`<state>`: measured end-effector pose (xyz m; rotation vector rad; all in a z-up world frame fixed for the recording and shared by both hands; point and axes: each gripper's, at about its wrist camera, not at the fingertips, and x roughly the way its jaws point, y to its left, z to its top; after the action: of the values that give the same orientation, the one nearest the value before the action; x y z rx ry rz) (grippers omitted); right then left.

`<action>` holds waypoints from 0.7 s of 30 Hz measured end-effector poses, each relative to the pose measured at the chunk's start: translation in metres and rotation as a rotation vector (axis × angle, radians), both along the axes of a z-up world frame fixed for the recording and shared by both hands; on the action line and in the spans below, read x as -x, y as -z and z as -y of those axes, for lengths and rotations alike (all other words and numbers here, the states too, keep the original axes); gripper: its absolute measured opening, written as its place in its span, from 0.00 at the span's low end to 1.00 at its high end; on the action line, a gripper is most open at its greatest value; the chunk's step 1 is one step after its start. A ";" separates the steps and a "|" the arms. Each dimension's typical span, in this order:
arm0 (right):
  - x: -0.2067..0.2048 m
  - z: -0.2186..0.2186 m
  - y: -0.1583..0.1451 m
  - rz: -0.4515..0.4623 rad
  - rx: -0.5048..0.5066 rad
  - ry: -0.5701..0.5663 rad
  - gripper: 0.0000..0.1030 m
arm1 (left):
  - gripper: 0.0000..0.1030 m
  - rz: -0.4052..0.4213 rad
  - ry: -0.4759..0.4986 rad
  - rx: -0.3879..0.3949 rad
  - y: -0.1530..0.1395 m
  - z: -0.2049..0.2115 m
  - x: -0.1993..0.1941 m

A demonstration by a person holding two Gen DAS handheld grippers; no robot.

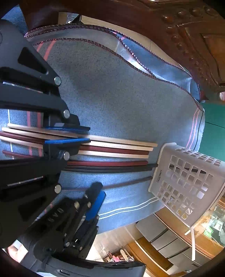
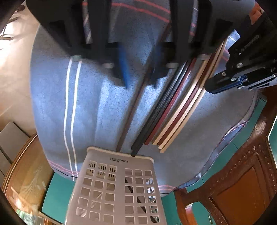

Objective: Organize utensils
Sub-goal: 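Open both tools and bring them back to the remaining chopsticks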

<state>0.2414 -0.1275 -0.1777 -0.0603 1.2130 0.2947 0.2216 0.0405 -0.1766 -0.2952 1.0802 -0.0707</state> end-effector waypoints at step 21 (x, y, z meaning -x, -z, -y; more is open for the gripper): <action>0.033 0.085 -0.024 -0.016 -0.109 0.125 0.29 | 0.13 -0.015 0.029 -0.057 -0.004 0.017 -0.001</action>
<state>0.2082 -0.2129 -0.1536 0.1127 1.2090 0.2520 0.2224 0.0231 -0.1729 -0.2296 1.0996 -0.0638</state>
